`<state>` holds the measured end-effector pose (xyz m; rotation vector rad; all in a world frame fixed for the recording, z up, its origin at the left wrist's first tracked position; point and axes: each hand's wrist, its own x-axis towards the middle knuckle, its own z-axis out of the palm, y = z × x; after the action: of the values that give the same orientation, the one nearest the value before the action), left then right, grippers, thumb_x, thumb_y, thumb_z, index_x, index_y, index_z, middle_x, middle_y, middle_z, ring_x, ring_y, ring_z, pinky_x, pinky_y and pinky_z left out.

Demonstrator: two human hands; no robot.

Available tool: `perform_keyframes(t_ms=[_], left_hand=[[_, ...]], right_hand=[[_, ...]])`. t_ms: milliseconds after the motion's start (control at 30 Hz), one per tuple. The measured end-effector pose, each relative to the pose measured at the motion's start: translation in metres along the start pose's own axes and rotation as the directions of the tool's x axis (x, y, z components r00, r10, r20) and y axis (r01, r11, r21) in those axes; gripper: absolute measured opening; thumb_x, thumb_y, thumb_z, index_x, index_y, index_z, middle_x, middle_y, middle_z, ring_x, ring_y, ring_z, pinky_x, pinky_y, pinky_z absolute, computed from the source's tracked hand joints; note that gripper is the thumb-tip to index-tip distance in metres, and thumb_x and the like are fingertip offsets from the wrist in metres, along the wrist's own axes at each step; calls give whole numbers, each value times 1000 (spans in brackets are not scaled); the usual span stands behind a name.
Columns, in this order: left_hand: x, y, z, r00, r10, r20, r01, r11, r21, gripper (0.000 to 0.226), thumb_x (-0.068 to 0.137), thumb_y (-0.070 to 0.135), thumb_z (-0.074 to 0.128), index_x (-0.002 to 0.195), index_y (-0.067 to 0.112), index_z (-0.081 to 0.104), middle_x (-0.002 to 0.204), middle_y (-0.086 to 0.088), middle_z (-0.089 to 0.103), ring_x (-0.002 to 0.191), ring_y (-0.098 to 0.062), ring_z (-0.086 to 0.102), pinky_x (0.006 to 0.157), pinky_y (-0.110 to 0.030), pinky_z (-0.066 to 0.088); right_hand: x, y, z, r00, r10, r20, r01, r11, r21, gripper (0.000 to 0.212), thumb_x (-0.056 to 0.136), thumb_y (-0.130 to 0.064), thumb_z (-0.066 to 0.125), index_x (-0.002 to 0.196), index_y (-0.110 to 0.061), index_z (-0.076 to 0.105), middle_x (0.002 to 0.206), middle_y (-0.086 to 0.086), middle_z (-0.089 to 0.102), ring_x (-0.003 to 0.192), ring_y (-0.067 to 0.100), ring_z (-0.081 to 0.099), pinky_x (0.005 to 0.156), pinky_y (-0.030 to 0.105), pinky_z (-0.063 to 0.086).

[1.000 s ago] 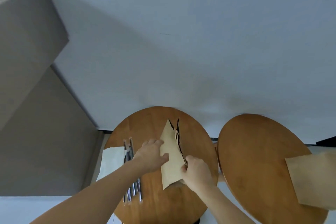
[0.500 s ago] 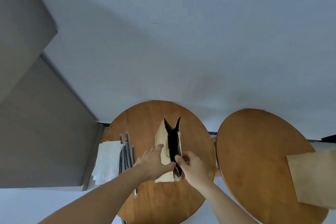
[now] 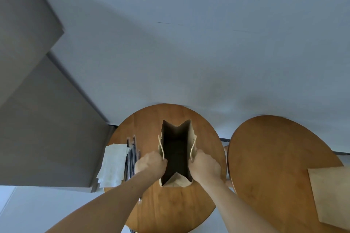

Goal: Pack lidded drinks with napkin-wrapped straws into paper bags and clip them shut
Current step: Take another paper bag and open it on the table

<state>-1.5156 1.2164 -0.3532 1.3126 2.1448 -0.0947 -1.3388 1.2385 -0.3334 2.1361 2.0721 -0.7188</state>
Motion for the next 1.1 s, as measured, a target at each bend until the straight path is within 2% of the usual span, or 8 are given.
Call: perform_keyframes(t_ms=[167, 367, 467, 600, 667, 767, 900, 1100], left_hand=[[10, -45, -28, 989, -112, -97, 111, 994, -19, 17, 94, 30, 43, 84, 21, 53, 69, 6, 52, 59, -10, 51, 50, -25, 35], [-1, -41, -8, 989, 58, 133, -34, 984, -174, 31, 94, 59, 45, 90, 31, 59, 79, 7, 66, 67, -10, 68, 61, -20, 56], [2, -48, -5, 964, 133, 228, -89, 977, -195, 54, 82, 74, 49, 113, 30, 55, 101, 7, 69, 82, -11, 69, 76, -26, 59], [1, -57, -16, 892, 261, 369, -169, 950, -264, 101, 65, 76, 68, 146, 40, 22, 145, 4, 47, 115, -18, 60, 97, -34, 51], [1, -57, -22, 861, 294, 416, -205, 947, -246, 112, 59, 72, 76, 147, 50, 10, 153, 2, 38, 125, -21, 54, 100, -33, 48], [4, -52, -36, 839, 306, 449, -238, 950, -204, 115, 59, 62, 81, 147, 52, 8, 156, -2, 32, 133, -26, 46, 103, -34, 42], [5, -37, -62, 927, 286, 242, -306, 951, 46, 99, 77, 49, 73, 155, 31, 14, 158, -6, 29, 138, -28, 38, 110, -43, 38], [-2, -9, -117, 945, 309, -107, -284, 938, 196, 78, 90, 45, 55, 154, 20, 20, 161, -4, 21, 149, -24, 16, 118, -44, 24]], right_hand=[[2, 38, -10, 989, 147, 10, -147, 989, 0, 12, 93, -33, 52, 84, -28, 49, 66, -12, 56, 54, 4, 53, 43, 21, 31], [-11, 20, 5, 996, -65, 65, 57, 992, 116, 14, 95, -48, 51, 97, -33, 49, 79, -17, 60, 65, 6, 62, 56, 18, 53], [-19, 14, 10, 985, -126, 119, 113, 987, 111, 32, 92, -58, 51, 113, -33, 49, 80, -18, 59, 66, 5, 63, 56, 14, 50], [-24, 19, 11, 957, -97, 274, 60, 988, 140, 73, 84, -67, 55, 143, -29, 34, 122, -13, 60, 103, 11, 65, 77, 17, 52], [-22, 21, 9, 919, -111, 379, 16, 969, 246, 84, 81, -66, 60, 149, -30, 27, 143, -9, 49, 125, 17, 55, 97, 28, 50], [-19, 21, -3, 870, -181, 459, -17, 919, 394, 91, 76, -54, 66, 152, -31, 21, 151, -8, 40, 135, 18, 44, 109, 35, 41], [-7, 17, -33, 872, -220, 438, 53, 930, 363, 95, 73, -30, 60, 156, -27, 14, 162, -3, 20, 147, 20, 22, 118, 40, 26], [21, -12, -82, 951, -298, 77, 282, 944, 169, 59, 97, -26, 47, 152, -21, 26, 159, -1, 26, 146, 21, 25, 118, 39, 28]])
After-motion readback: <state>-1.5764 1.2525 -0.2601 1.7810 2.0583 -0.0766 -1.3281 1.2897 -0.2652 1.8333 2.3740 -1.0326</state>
